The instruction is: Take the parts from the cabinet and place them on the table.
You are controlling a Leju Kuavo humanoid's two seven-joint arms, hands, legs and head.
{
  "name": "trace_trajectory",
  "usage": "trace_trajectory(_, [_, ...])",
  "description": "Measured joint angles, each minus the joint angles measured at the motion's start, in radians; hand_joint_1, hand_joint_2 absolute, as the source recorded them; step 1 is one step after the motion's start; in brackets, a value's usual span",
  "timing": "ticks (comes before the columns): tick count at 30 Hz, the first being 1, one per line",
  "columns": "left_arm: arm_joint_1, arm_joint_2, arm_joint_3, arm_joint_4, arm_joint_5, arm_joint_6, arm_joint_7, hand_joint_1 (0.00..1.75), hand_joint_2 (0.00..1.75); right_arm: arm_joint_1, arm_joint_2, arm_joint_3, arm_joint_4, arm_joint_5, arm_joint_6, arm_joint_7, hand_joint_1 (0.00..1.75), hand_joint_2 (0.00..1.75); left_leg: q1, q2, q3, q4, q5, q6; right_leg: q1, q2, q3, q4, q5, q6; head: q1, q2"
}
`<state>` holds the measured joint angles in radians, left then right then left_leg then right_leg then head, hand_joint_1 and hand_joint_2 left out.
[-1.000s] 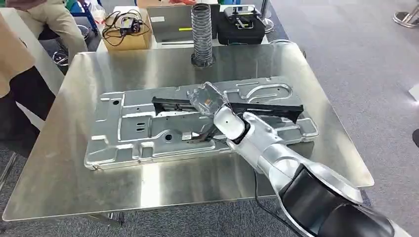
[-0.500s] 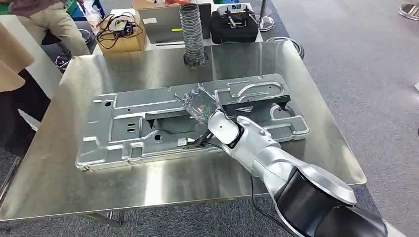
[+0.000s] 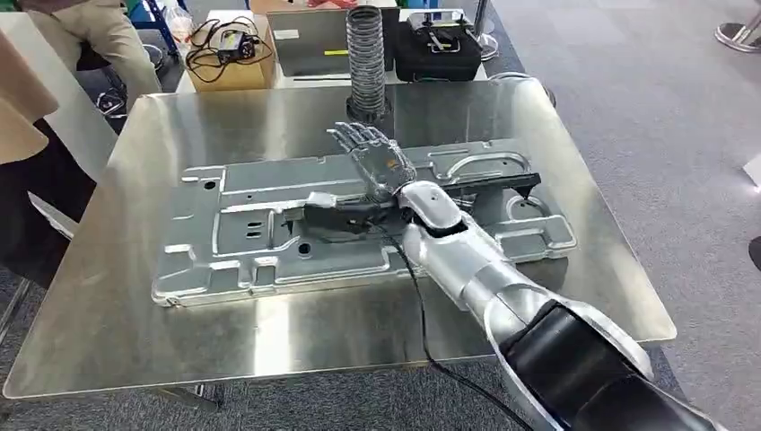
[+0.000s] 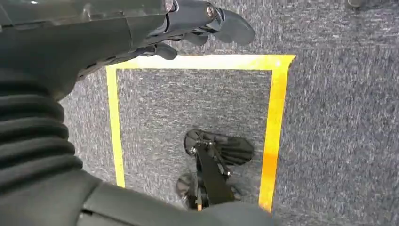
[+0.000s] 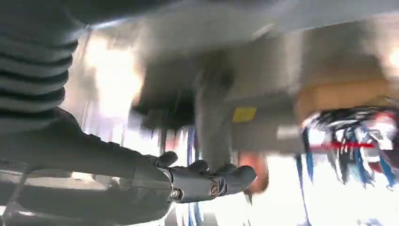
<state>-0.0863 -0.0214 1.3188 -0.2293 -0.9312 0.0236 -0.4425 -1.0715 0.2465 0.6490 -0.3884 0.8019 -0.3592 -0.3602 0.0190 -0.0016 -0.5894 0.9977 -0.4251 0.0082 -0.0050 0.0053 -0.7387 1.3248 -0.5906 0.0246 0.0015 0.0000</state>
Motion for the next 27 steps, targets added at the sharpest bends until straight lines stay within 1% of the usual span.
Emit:
trace_trajectory(1, [0.000, 0.000, 0.000, 0.000, 0.000, 0.000, 0.000, 0.00, 0.00, 0.005, 0.001, -0.055, -0.010, -0.056, 0.033, -0.022, 0.00, 0.00, 0.000, -0.001, 0.001, 0.000, -0.001, 0.001, -0.002, 0.000, -0.010, 0.011, 0.011, 0.001, 0.000, 0.000])
trace_trajectory(2, [0.000, 0.000, 0.000, 0.000, 0.000, 0.000, 0.000, 0.00, 0.00, 0.006, 0.003, -0.101, -0.019, -0.087, 0.047, -0.033, 0.00, 0.00, 0.000, -0.003, 0.001, 0.001, -0.001, 0.000, -0.003, 0.000, 0.005, -0.025, 0.042, 0.000, 0.000, 0.000])
trace_trajectory(3, [0.000, 0.000, 0.000, 0.000, 0.000, 0.000, 0.000, 0.00, 0.00, 0.005, 0.005, -0.136, -0.028, -0.095, 0.056, -0.038, 0.00, 0.00, 0.000, -0.005, 0.002, 0.003, -0.002, -0.001, -0.003, 0.000, 0.043, -0.111, 0.093, -0.003, 0.000, 0.000])
trace_trajectory(4, [0.000, -0.001, 0.000, 0.000, 0.000, -0.001, 0.000, 0.00, 0.00, 0.003, 0.006, -0.169, -0.039, -0.101, 0.060, -0.041, 0.00, 0.00, 0.000, -0.006, 0.003, 0.005, -0.004, -0.005, -0.002, 0.000, 0.091, -0.213, 0.142, -0.009, 0.000, 0.000])
trace_trajectory(5, [0.000, -0.002, 0.000, 0.000, 0.000, -0.001, 0.000, 0.00, 0.00, 0.001, 0.009, -0.192, -0.046, -0.110, 0.066, -0.046, 0.00, 0.00, 0.000, -0.006, 0.004, 0.006, -0.007, -0.008, -0.001, -0.001, 0.129, -0.295, 0.169, -0.016, 0.001, 0.000])
trace_trajectory(6, [-0.001, -0.003, 0.000, 0.000, 0.000, -0.002, 0.000, 0.00, 0.00, -0.001, 0.012, -0.212, -0.050, -0.139, 0.091, -0.056, 0.00, 0.00, -0.008, -0.006, -0.001, 0.011, -0.010, -0.014, 0.006, -0.002, 0.135, -0.314, 0.158, -0.020, -0.001, 0.000])
trace_trajectory(7, [0.000, -0.003, 0.000, 0.000, 0.004, -0.004, 0.000, 0.00, 0.00, -0.001, 0.017, -0.235, -0.054, -0.198, 0.140, -0.067, 0.00, 0.00, -0.006, -0.005, -0.002, 0.009, -0.008, -0.019, 0.006, -0.001, 0.132, -0.313, 0.161, -0.023, 0.000, 0.000])
trace_trajectory(8, [0.000, -0.003, 0.001, 0.000, 0.008, -0.006, 0.000, 0.00, 0.00, 0.001, 0.019, -0.267, -0.059, -0.275, 0.205, -0.082, 0.00, 0.00, -0.005, -0.005, -0.002, 0.008, -0.008, -0.023, 0.008, 0.000, 0.130, -0.312, 0.161, -0.025, -0.001, 0.000])
trace_trajectory(9, [0.000, -0.003, 0.001, 0.000, 0.011, -0.009, -0.001, 0.00, 0.00, 0.001, 0.019, -0.315, -0.065, -0.362, 0.269, -0.098, 0.00, 0.00, -0.004, -0.005, -0.001, 0.005, -0.006, -0.029, 0.010, 0.001, 0.130, -0.312, 0.161, -0.031, 0.000, 0.000])
trace_trajectory(10, [0.000, -0.003, 0.002, 0.000, 0.015, -0.011, -0.003, 0.00, 0.00, 0.000, 0.019, -0.357, -0.078, -0.433, 0.316, -0.115, 0.00, 0.00, -0.005, -0.006, 0.000, 0.005, -0.008, -0.036, 0.004, 0.000, 0.132, -0.321, 0.166, -0.039, -0.001, 0.000])
trace_trajectory(11, [0.001, -0.003, 0.003, 0.000, 0.018, -0.012, -0.005, 0.00, 0.00, 0.000, 0.019, -0.387, -0.097, -0.488, 0.347, -0.128, 0.00, 0.00, -0.002, -0.004, -0.005, 0.016, -0.020, -0.040, -0.001, -0.002, 0.136, -0.327, 0.169, -0.044, -0.001, 0.000])
trace_trajectory(12, [0.002, -0.006, 0.005, 0.000, 0.021, -0.012, -0.006, 0.00, 0.00, -0.004, 0.019, -0.418, -0.123, -0.551, 0.372, -0.146, 0.00, 0.00, -0.002, -0.003, -0.025, 0.062, -0.054, -0.043, -0.001, -0.002, 0.136, -0.327, 0.168, -0.048, -0.003, 0.000])
trace_trajectory(14, [0.003, -0.006, 0.010, 0.000, 0.030, -0.011, -0.006, 0.00, 0.00, 0.006, 0.016, -0.444, -0.170, -0.629, 0.384, -0.163, 0.00, 0.00, 0.000, -0.003, -0.095, 0.222, -0.129, -0.049, 0.002, -0.002, 0.138, -0.326, 0.167, -0.051, -0.002, 0.000])
trace_trajectory(15, [0.005, -0.006, 0.013, 0.000, 0.033, -0.010, -0.006, 0.00, 0.00, 0.025, 0.005, -0.455, -0.225, -0.686, 0.380, -0.168, 0.00, 0.00, 0.000, -0.003, -0.134, 0.303, -0.154, -0.052, 0.004, -0.003, 0.139, -0.325, 0.167, -0.052, -0.002, 0.000])
trace_trajectory(16, [0.007, -0.006, 0.017, 0.000, 0.036, -0.007, -0.007, 0.00, 0.00, 0.050, -0.008, -0.460, -0.286, -0.738, 0.377, -0.165, 0.00, 0.00, 0.000, -0.003, -0.151, 0.334, -0.153, -0.052, 0.005, -0.003, 0.141, -0.325, 0.165, -0.052, -0.002, 0.000])
trace_trajectory(17, [0.010, -0.007, 0.021, 0.000, 0.040, -0.005, -0.007, 0.00, 0.00, 0.074, -0.020, -0.461, -0.344, -0.781, 0.373, -0.156, 0.00, 0.00, 0.000, -0.003, -0.145, 0.316, -0.131, -0.051, 0.004, -0.004, 0.142, -0.324, 0.164, -0.051, -0.002, 0.000])
trace_trajectory(18, [0.014, -0.008, 0.026, 0.000, 0.042, -0.004, -0.009, 0.00, 0.00, 0.094, -0.033, -0.462, -0.407, -0.818, 0.369, -0.145, 0.00, 0.00, 0.000, -0.002, -0.116, 0.251, -0.090, -0.049, 0.004, -0.003, 0.144, -0.322, 0.162, -0.049, -0.002, 0.000])
trace_trajectory(19, [0.016, -0.008, 0.027, 0.000, 0.042, -0.003, -0.010, 0.00, 0.00, 0.106, -0.043, -0.463, -0.457, -0.837, 0.368, -0.139, 0.00, 0.00, 0.001, -0.002, -0.071, 0.154, -0.040, -0.047, 0.002, -0.001, 0.144, -0.320, 0.159, -0.046, -0.001, 0.000])
trace_trajectory(20, [0.017, -0.008, 0.028, 0.000, 0.042, -0.001, -0.011, 0.00, 0.00, 0.114, -0.052, -0.464, -0.501, -0.842, 0.366, -0.135, 0.00, 0.00, 0.001, -0.002, -0.023, 0.054, 0.003, -0.044, 0.001, 0.001, 0.145, -0.316, 0.156, -0.042, -0.002, 0.000])
trace_trajectory(21, [0.016, -0.008, 0.030, 0.000, 0.046, 0.000, -0.013, 0.00, 0.00, 0.120, -0.057, -0.464, -0.536, -0.854, 0.360, -0.143, 0.00, 0.00, -0.004, -0.004, -0.003, 0.027, -0.016, -0.040, 0.007, 0.004, 0.141, -0.313, 0.154, -0.036, -0.003, 0.000])
trace_trajectory(22, [0.012, -0.008, 0.033, 0.000, 0.053, 0.002, -0.020, 0.00, 0.00, 0.135, -0.065, -0.464, -0.572, -0.874, 0.346, -0.161, 0.00, 0.00, -0.006, -0.005, -0.005, 0.019, -0.012, -0.029, 0.007, 0.007, 0.139, -0.311, 0.155, -0.031, -0.002, 0.000])
trace_trajectory(23, [0.012, -0.010, 0.037, 0.000, 0.059, 0.004, -0.025, 0.00, 0.00, 0.160, -0.074, -0.467, -0.624, -0.896, 0.327, -0.183, 0.00, 0.00, -0.007, -0.005, -0.006, 0.019, -0.012, -0.026, 0.007, 0.007, 0.139, -0.313, 0.156, -0.027, -0.001, 0.000])
trace_trajectory(24, [0.012, -0.010, 0.043, 0.000, 0.066, 0.008, -0.029, 0.00, 0.00, 0.196, -0.092, -0.470, -0.703, -0.912, 0.305, -0.202, 0.00, 0.00, -0.008, -0.007, -0.006, 0.021, -0.014, -0.020, 0.005, 0.005, 0.143, -0.317, 0.156, -0.021, -0.002, 0.000])
trace_trajectory(25, [0.015, -0.013, 0.049, 0.000, 0.072, 0.010, -0.032, 0.00, 0.00, 0.238, -0.109, -0.474, -0.782, -0.912, 0.277, -0.214, 0.00, 0.00, -0.004, -0.010, -0.003, 0.016, -0.011, -0.012, 0.008, 0.002, 0.146, -0.318, 0.154, -0.013, -0.001, 0.000])
trace_trajectory(26, [0.018, -0.017, 0.053, 0.000, 0.074, 0.013, -0.034, 0.00, 0.00, 0.282, -0.126, -0.479, -0.863, -0.901, 0.245, -0.215, 0.00, 0.00, 0.001, -0.008, 0.000, 0.010, -0.003, -0.003, 0.004, 0.002, 0.146, -0.310, 0.144, -0.006, -0.003, 0.000])
trace_trajectory(27, [0.019, -0.019, 0.058, 0.000, 0.077, 0.017, -0.037, 0.00, 0.00, 0.325, -0.151, -0.489, -0.968, -0.885, 0.206, -0.215, 0.00, 0.00, 0.000, -0.008, 0.001, 0.008, -0.001, 0.003, 0.002, 0.001, 0.135, -0.279, 0.114, -0.001, 0.002, 0.000])
